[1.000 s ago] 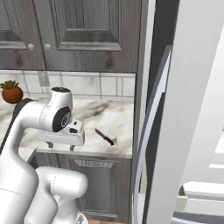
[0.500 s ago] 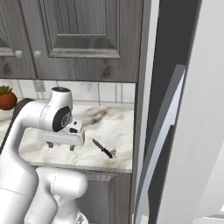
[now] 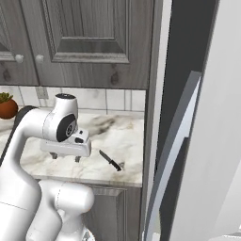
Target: Retrieve the butter from the fridge and place it on a plate on the dining table. Then retrieve the butter knife by the fridge and place it near the plate.
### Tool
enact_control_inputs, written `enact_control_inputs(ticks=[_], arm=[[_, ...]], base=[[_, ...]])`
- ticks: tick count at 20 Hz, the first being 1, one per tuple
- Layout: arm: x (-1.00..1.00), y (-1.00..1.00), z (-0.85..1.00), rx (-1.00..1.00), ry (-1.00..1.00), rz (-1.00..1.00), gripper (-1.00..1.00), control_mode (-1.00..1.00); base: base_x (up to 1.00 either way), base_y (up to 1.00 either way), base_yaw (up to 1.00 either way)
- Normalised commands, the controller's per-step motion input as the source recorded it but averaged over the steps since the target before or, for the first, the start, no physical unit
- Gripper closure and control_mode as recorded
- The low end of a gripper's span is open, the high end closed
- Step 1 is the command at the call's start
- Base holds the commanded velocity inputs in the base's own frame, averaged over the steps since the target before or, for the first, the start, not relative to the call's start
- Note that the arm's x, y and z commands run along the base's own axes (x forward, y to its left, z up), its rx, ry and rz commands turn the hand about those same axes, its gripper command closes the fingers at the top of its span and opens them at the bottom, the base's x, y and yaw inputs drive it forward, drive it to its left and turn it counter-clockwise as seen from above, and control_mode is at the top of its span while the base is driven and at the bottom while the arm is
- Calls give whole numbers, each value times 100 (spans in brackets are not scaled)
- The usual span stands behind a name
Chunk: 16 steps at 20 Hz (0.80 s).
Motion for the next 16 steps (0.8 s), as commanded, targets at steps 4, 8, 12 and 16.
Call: enact_control_inputs(ticks=[4,8,12,16], arm=[[14,0,-12,0,1,1,-100,-100],[28,-20,-41,-16,7,9,-100,-100],[83,-64,-24,-1,-6,22,-100,-100],[72,-37,-48,1,-7,22,-100,-100]], base=[[0,0,0],[0,0,0],[0,0,0],[0,0,0]])
